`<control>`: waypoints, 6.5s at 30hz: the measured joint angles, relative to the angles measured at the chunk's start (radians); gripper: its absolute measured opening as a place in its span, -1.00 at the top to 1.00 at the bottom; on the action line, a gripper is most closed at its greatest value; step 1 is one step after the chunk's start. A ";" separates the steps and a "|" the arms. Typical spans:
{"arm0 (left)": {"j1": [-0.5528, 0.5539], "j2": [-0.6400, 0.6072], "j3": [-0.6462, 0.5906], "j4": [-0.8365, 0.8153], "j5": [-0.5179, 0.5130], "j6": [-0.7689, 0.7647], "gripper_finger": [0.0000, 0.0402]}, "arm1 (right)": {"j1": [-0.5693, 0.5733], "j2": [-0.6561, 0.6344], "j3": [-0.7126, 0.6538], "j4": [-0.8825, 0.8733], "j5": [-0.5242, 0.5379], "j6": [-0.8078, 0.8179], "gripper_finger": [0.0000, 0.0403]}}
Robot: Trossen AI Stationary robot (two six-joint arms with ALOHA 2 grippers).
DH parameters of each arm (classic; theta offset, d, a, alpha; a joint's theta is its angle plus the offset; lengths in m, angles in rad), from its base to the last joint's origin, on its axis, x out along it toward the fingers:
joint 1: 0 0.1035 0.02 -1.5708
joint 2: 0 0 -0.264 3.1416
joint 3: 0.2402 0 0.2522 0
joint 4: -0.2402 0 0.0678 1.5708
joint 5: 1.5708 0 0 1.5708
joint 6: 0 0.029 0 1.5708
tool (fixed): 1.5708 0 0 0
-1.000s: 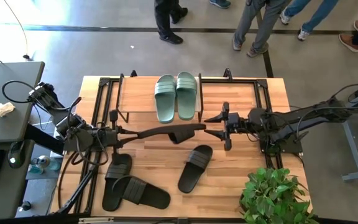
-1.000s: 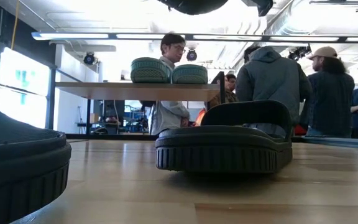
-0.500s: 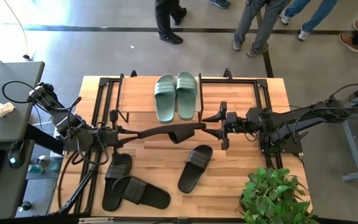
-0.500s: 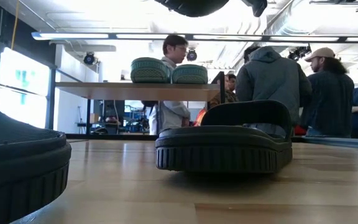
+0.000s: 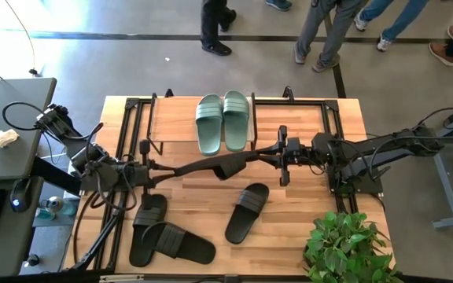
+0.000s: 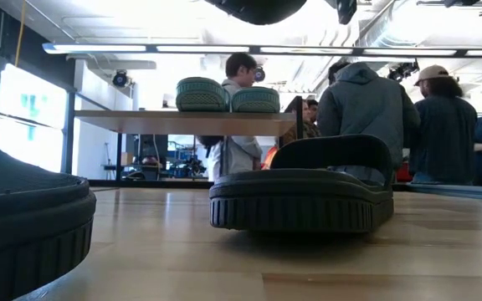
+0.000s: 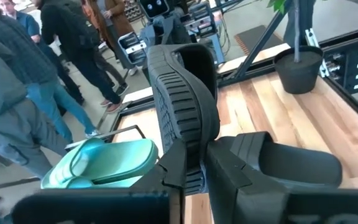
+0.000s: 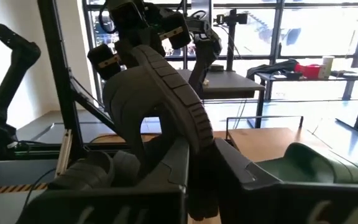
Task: Pick and place slides into the shelf
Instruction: Put the black slide under the shelf
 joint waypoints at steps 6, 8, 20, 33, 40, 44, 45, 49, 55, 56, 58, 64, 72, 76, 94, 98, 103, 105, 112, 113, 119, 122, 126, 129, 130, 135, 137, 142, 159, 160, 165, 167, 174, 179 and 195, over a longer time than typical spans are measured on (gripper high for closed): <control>0.000 0.000 0.000 -0.021 0.000 0.027 0.65 | 0.000 0.000 0.000 0.000 0.005 0.001 0.98; 0.000 0.000 0.000 -0.031 0.001 0.073 0.66 | 0.000 0.000 0.000 0.000 0.005 0.004 0.98; -0.002 -0.002 0.000 -0.178 0.106 0.341 0.55 | 0.000 0.000 0.000 -0.048 -0.013 0.033 0.98; -0.002 0.013 0.000 -0.224 0.084 0.676 0.33 | -0.032 -0.002 0.000 -0.139 -0.022 0.213 0.99; -0.036 0.090 0.000 -0.248 0.067 0.989 0.32 | -0.086 -0.003 0.053 -0.252 -0.067 0.336 0.99; -0.063 0.181 0.000 -0.303 -0.061 1.132 0.32 | -0.095 -0.003 0.124 -0.379 -0.100 0.414 0.99; -0.063 0.209 0.000 -0.323 -0.113 1.149 0.32 | -0.095 -0.003 0.143 -0.404 -0.114 0.439 0.99; -0.067 0.309 0.000 -0.370 -0.274 1.203 0.32 | -0.088 -0.003 0.218 -0.516 -0.127 0.548 0.99; -0.085 0.440 0.000 -0.418 -0.517 1.235 0.32 | -0.086 -0.003 0.310 -0.715 -0.090 0.688 0.99; -0.092 0.456 0.000 -0.429 -0.532 1.235 0.32 | -0.084 -0.003 0.319 -0.731 -0.088 0.699 0.99; -0.106 0.480 0.000 -0.430 -0.528 1.235 0.32 | -0.084 -0.002 0.330 -0.735 -0.101 0.709 0.99; -0.104 0.510 0.000 -0.430 -0.481 1.232 0.32 | -0.070 -0.002 0.355 -0.735 -0.141 0.755 0.99; -0.111 0.510 0.000 -0.425 -0.527 1.231 0.32 | -0.051 -0.002 0.354 -0.759 -0.119 0.787 0.99; -0.113 0.510 0.000 -0.418 -0.510 1.220 0.32 | -0.051 -0.002 0.354 -0.757 -0.123 0.789 0.99; -0.111 0.509 0.000 -0.367 -0.444 1.208 0.32 | -0.051 0.051 0.352 -0.695 -0.240 0.795 0.99; -0.111 0.509 0.000 -0.364 -0.443 1.179 0.32 | -0.051 0.051 0.352 -0.689 -0.251 0.806 0.99; -0.111 0.509 0.000 -0.360 -0.426 1.140 0.32 | -0.051 0.051 0.352 -0.688 -0.287 0.834 0.99; -0.111 0.509 0.000 -0.344 -0.401 1.134 0.32 | -0.051 0.051 0.352 -0.688 -0.290 0.845 0.99; -0.111 0.509 0.000 -0.212 -0.355 1.199 0.32 | -0.051 0.063 0.352 -0.686 -0.310 0.861 0.99; -0.108 0.509 0.000 -0.201 -0.342 1.207 0.32 | -0.051 0.067 0.352 -0.685 -0.314 0.868 0.99; -0.048 0.510 -0.001 -0.189 -0.288 1.222 0.32 | -0.052 0.088 0.352 -0.653 -0.351 0.882 0.99; -0.030 0.510 -0.001 -0.187 -0.250 1.215 0.33 | -0.052 0.088 0.352 -0.656 -0.350 0.882 0.99; -0.028 0.510 -0.001 -0.184 -0.251 1.200 0.47 | -0.053 0.088 0.352 -0.671 -0.329 0.882 0.99; -0.046 0.510 -0.001 -0.181 -0.240 1.194 0.69 | -0.056 0.088 0.352 -0.704 -0.300 0.882 0.99; -0.049 0.510 -0.001 -0.175 -0.232 1.191 0.75 | -0.059 0.089 0.352 -0.710 -0.294 0.882 0.99; -0.067 0.510 -0.001 -0.116 -0.207 1.155 0.76 | -0.058 0.090 0.352 -0.731 -0.253 0.882 0.95; -0.079 0.510 0.000 -0.100 -0.208 1.150 0.76 | -0.058 0.090 0.352 -0.736 -0.223 0.868 0.85; -0.123 0.510 0.000 -0.104 -0.202 1.115 0.76 | -0.059 0.090 0.352 -0.760 -0.199 0.832 0.50; -0.269 0.520 0.000 -0.116 -0.196 0.598 0.78 | 0.003 -0.043 0.352 -0.885 0.059 0.716 0.23; -0.267 0.521 0.000 -0.115 -0.171 0.556 0.78 | 0.015 -0.048 0.352 -0.895 0.081 0.709 0.24; -0.214 0.537 0.000 -0.157 -0.037 0.341 0.78 | 0.051 -0.053 0.352 -0.946 0.180 0.679 0.24; -0.176 0.547 0.000 -0.194 -0.005 0.221 0.78 | 0.055 -0.052 0.352 -0.959 0.205 0.670 0.24; -0.029 0.595 0.000 -0.266 0.090 -0.026 0.78 | 0.055 -0.050 0.352 -0.958 0.236 0.649 0.24; 0.064 0.654 0.000 -0.220 0.092 -0.052 0.78 | 0.055 -0.049 0.352 -0.959 0.250 0.638 0.24; 0.246 0.878 0.000 0.093 -0.025 0.001 0.79 | 0.055 -0.020 0.352 -0.966 0.264 0.584 0.24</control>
